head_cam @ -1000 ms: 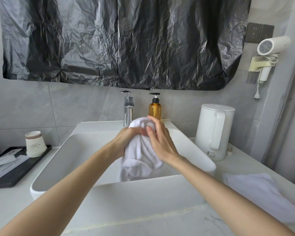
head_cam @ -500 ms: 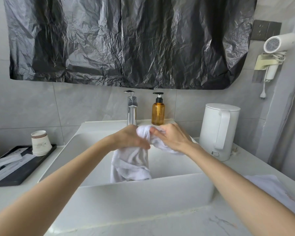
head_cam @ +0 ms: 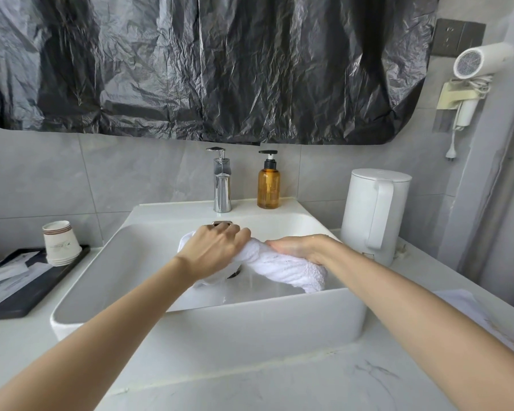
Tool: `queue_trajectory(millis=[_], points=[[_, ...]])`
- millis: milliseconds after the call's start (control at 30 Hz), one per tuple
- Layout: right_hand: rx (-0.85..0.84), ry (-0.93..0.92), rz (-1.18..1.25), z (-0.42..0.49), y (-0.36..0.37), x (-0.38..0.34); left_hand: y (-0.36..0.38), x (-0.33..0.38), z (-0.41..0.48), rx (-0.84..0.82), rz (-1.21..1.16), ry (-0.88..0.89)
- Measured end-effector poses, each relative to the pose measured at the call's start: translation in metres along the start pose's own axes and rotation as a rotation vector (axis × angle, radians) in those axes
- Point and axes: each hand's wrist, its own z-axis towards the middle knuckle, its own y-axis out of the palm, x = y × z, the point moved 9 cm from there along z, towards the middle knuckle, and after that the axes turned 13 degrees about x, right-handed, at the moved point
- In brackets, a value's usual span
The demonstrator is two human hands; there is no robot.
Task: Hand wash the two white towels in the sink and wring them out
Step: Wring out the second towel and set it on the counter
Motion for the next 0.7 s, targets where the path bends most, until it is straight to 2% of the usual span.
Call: queue_trajectory(millis=[67, 133, 167, 233, 300, 400, 467, 533, 600, 700], points=[[-0.029, 0.028, 0.008, -0.002, 0.001, 0.0, -0.001, 0.0, 0.0, 0.009, -0.04, -0.041], [-0.01, 0.033, 0.003, -0.001, -0.002, 0.0, 0.0, -0.006, -0.001, -0.056, -0.11, -0.181], [0.065, 0.032, -0.046, 0.001, -0.008, -0.001, 0.002, -0.013, -0.002, -0.127, -0.117, -0.284], [0.317, -0.055, -0.163, 0.005, -0.025, -0.01, 0.011, -0.022, -0.008, -0.293, -0.176, -0.449], [0.562, -0.231, -0.144, 0.001, -0.031, -0.021, 0.013, -0.031, -0.009, -0.322, -0.286, -0.58], [0.784, -0.425, -0.026, -0.019, -0.029, -0.027, 0.019, -0.045, -0.013, -0.374, -0.366, -0.737], [0.824, -0.61, -0.007, -0.039, -0.024, -0.036, 0.021, -0.053, -0.017, -0.416, -0.384, -0.815], [0.756, -0.722, -0.098, -0.048, -0.01, -0.045, 0.023, -0.06, -0.022, -0.424, -0.431, -0.904], [0.672, -0.697, -0.169, -0.042, 0.005, -0.048, 0.027, -0.064, -0.026, -0.435, -0.534, -1.012], [0.737, -0.686, -0.089, -0.034, 0.005, -0.058, 0.027, -0.063, -0.023, -0.435, -0.76, -1.122]])
